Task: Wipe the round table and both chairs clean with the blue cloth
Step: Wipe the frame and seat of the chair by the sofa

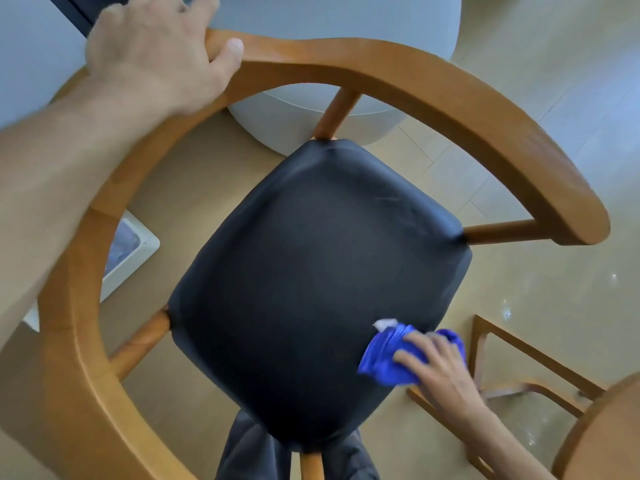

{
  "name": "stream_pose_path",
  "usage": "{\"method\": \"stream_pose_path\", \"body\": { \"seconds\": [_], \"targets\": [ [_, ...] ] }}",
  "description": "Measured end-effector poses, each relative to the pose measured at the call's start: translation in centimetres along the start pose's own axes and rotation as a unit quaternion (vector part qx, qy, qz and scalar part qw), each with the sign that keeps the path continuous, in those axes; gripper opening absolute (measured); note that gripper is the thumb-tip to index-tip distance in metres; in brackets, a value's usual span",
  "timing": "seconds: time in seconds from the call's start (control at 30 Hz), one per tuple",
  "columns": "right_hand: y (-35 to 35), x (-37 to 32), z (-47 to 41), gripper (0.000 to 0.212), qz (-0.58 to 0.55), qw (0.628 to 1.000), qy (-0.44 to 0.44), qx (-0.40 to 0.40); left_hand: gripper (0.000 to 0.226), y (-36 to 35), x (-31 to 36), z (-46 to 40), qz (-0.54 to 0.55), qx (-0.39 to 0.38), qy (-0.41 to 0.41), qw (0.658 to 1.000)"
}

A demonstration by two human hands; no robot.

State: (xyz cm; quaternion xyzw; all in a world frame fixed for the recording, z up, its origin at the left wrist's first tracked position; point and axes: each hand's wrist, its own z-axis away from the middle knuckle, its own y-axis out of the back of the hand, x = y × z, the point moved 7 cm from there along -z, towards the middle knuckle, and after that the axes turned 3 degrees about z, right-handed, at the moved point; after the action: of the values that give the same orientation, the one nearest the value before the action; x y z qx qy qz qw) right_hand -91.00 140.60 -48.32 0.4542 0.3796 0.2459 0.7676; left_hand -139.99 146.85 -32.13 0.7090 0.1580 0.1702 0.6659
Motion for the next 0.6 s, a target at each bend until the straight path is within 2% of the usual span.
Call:
{"method": "stream_pose_path", "body": {
  "seconds": [0.03, 0.07, 0.13, 0.17, 0.2, 0.23, 0.3, 0.37, 0.43, 0.5, 0.6],
  "targets": [
    [1.1, 1.1, -0.6, 0.069, 0.033, 0.997, -0.052, 0.038, 0.063, 0.0, 0.0, -0.1, -0.002, 0.005, -0.003, 1.000],
    [1.9, 2.2, -1.4, 0.065, 0.020, 0.991, -0.118, 0.060, 0.063, 0.1, 0.1, -0.1, -0.004, 0.009, -0.006, 1.000],
    [3.7, 4.1, -2.6, 0.053, -0.043, 0.947, -0.288, 0.136, 0.061, 0.4, 0.1, -0.2, -0.004, 0.021, -0.005, 1.000],
    [4.0, 4.6, -2.8, 0.048, -0.136, 0.897, -0.384, 0.174, 0.060, 0.6, 0.1, -0.2, 0.003, 0.027, -0.005, 1.000],
    [3.7, 4.1, -3.2, 0.045, -0.250, 0.839, -0.442, 0.195, 0.058, 0.8, 0.2, 0.0, 0.017, 0.035, -0.005, 0.999],
    [3.3, 3.1, -3.7, 0.042, -0.362, 0.782, -0.463, 0.208, 0.055, 1.2, 0.3, 0.2, 0.036, 0.045, -0.007, 0.998],
    [3.7, -0.2, -4.8, 0.034, -0.541, 0.685, -0.438, 0.214, 0.049, 2.2, 0.4, 0.6, 0.081, 0.063, -0.017, 0.995],
    [5.5, -3.9, -5.5, 0.032, -0.650, 0.622, -0.384, 0.207, 0.041, 3.5, 0.6, 1.0, 0.107, 0.075, -0.014, 0.991],
    [8.2, -7.0, -6.1, 0.034, -0.719, 0.587, -0.319, 0.191, 0.035, 5.4, 1.4, 1.6, 0.124, 0.091, 0.009, 0.988],
    [11.5, -9.5, -6.6, 0.038, -0.768, 0.557, -0.264, 0.174, 0.030, 7.1, 3.8, 3.0, 0.184, 0.076, 0.026, 0.980],
    [17.2, -12.2, -6.7, 0.045, -0.802, 0.535, -0.208, 0.164, 0.017, 8.8, 8.5, 6.4, 0.338, -0.038, 0.070, 0.938]
  ]
}}
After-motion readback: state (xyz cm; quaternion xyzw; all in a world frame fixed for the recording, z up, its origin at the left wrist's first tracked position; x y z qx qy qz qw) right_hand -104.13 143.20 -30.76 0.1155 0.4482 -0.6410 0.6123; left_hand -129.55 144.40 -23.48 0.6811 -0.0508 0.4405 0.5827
